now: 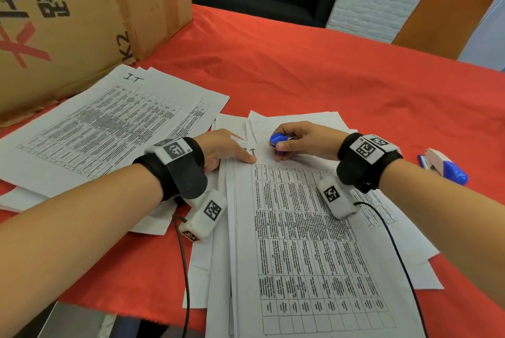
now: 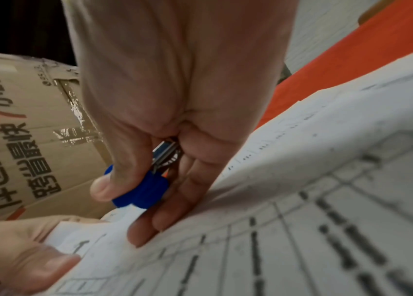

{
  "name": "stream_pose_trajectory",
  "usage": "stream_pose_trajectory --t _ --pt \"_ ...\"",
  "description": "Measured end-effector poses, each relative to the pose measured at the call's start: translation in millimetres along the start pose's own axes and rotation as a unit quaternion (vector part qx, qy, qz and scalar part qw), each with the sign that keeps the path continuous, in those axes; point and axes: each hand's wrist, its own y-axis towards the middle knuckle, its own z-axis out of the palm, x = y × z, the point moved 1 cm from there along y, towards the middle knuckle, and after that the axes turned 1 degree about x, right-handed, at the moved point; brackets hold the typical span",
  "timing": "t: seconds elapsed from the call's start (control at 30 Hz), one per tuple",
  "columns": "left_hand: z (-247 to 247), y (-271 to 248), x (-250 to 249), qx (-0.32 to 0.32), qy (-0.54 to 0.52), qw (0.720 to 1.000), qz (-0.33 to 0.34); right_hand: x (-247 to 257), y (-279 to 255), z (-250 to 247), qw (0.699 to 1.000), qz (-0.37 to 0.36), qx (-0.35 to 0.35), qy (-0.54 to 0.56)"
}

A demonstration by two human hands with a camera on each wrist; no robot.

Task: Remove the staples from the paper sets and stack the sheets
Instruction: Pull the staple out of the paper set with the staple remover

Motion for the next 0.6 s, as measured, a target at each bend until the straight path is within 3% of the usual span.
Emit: stream_pose_trajectory --t 0.07,0.13,0.17,0.2,0.27,0.3,0.37,0.43,0.5,0.53,0.6 --pt "0.5 -5.7 -4.9 -0.022 0.044 0.998 0.029 5.8 -5.2 -0.5 1.000 -0.017 -0.005 -0.013" --pt "0.0 -15.1 -16.7 -0.098 0.096 0.982 0.132 18.8 -14.3 -2.2 0.998 -0.045 -0.024 -0.037" --pt "0.9 -20.6 -23.6 -0.123 0.078 0.973 0.177 27.9 -20.6 -3.4 0.996 -0.058 -0.036 -0.049" --pt "2.2 -24.0 -29.6 -0.108 0.009 0.976 0.188 38.2 -26.8 -4.0 0.995 -0.070 -0.046 -0.060" --pt "10.8 -30.1 -37.8 0.020 -0.186 0.976 0.114 58.4 -35.3 -2.5 0.988 -0.101 -0.054 -0.105" --pt "17.6 -35.7 -39.5 0.082 -0.267 0.958 0.072 65.6 -35.6 -1.3 0.978 -0.115 -0.061 -0.163" --pt "29.0 -39.5 -38.5 0.135 -0.375 0.916 0.034 74.4 -32.6 4.3 0.934 -0.119 -0.072 -0.329" --pt "35.6 -36.9 -36.2 0.139 -0.437 0.889 0.018 76.3 -29.8 7.5 0.893 -0.115 -0.065 -0.430" --pt "37.0 -33.3 -32.4 0.127 -0.456 0.881 0.003 75.3 -30.7 3.3 0.883 -0.122 -0.080 -0.446" --pt "35.2 -32.1 -30.6 0.114 -0.445 0.888 -0.003 72.6 -31.3 -0.9 0.887 -0.117 -0.096 -0.437" --pt "29.0 -24.8 -26.2 0.055 -0.331 0.942 0.015 61.4 -31.5 -7.1 0.887 -0.070 -0.101 -0.446"
